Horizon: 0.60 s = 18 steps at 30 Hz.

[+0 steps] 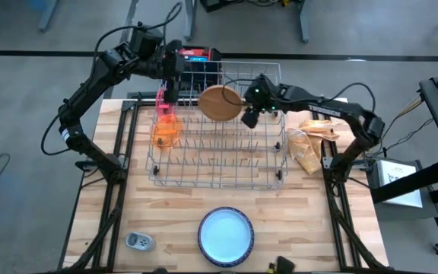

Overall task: Sort dishes
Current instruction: Adjust the dish rack on the table

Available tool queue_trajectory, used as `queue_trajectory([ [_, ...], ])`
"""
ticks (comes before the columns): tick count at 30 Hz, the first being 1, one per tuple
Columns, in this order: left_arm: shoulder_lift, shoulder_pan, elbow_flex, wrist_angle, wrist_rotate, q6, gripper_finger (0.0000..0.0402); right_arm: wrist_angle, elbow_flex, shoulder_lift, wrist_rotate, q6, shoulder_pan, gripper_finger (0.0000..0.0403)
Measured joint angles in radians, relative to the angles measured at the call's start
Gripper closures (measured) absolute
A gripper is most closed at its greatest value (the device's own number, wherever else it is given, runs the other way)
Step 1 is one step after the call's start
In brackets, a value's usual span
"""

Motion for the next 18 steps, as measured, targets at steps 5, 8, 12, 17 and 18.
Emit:
queue_trajectory([
  [5,0.0,-0.025,-0.006,-0.089,0.224,-0.002,0.0203,-0.124,0.0,-0.101,0.037,0.031,-0.001,0.0214],
  [8,0.0,-0.048,-0.014,-0.096,0.229,-0.004,0.0203,-0.166,0.0,-0.162,0.036,0.06,0.01,0.0218],
  [12,-0.001,-0.094,-0.042,-0.095,0.222,-0.012,0.0203,-0.242,-0.009,-0.248,-0.051,0.101,0.038,0.0219],
  [17,-0.004,-0.199,-0.106,-0.102,0.04,-0.017,0.0213,-0.24,-0.1,-0.364,-0.132,0.188,0.137,0.0218],
  [18,-0.006,-0.221,-0.118,-0.103,0.01,-0.015,0.0217,-0.24,-0.123,-0.386,-0.132,0.213,0.164,0.0218],
])
